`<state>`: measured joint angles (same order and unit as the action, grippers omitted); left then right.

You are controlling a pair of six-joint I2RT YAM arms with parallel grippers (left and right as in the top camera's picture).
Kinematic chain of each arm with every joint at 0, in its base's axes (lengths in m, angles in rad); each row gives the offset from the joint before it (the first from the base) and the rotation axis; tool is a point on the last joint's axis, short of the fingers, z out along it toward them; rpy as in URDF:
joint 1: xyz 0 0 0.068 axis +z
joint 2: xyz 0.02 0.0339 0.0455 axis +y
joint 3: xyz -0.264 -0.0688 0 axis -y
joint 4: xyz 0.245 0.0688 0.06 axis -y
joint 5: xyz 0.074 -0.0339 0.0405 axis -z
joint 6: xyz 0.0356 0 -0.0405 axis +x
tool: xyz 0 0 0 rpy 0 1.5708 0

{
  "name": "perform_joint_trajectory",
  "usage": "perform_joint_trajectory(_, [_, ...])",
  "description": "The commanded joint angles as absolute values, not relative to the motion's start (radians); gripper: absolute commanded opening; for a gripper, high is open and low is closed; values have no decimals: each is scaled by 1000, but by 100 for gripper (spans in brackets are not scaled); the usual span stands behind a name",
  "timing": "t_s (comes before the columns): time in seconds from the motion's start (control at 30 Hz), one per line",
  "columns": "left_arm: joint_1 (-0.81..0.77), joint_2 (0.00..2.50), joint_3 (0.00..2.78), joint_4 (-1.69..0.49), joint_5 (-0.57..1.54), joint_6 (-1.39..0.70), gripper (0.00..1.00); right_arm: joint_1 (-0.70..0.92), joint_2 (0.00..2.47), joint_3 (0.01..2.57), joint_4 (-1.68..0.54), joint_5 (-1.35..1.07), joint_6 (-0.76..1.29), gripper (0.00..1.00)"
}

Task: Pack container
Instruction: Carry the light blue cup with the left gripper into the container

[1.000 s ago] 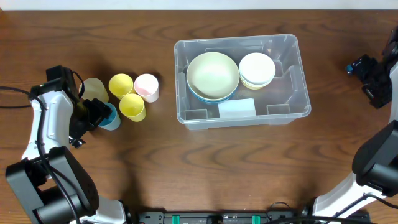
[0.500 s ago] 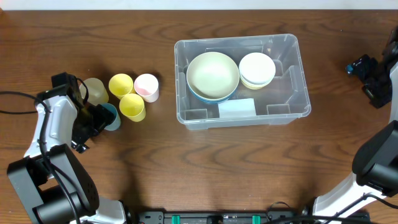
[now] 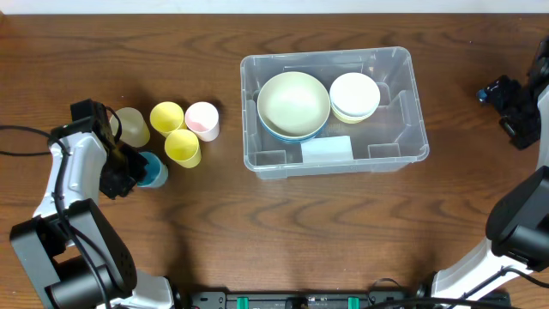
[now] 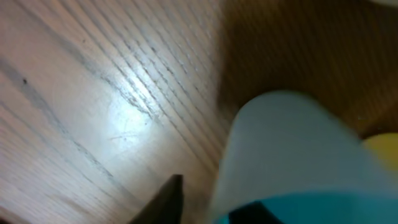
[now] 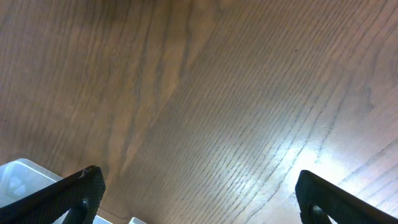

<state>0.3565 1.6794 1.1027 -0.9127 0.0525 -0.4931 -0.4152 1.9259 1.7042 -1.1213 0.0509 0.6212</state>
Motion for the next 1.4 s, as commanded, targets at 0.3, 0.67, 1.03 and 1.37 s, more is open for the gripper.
perform_joint_trajectory(0.3, [360, 1551, 1182, -1053, 45, -483, 6, -424, 1917, 1700, -1121, 55, 635, 99])
perform_joint_trajectory(0.67, [250, 1153, 1407, -997, 296, -442, 6, -424, 1917, 1700, -1121, 55, 635, 99])
perform_joint_trajectory(1.03, [-325, 1180, 1420, -618, 208, -402, 6, -424, 1917, 1700, -1121, 55, 635, 99])
perform_joint_trajectory(1.37, [-640, 1540, 1589, -599, 77, -282, 6, -424, 1917, 1700, -1121, 55, 635, 99])
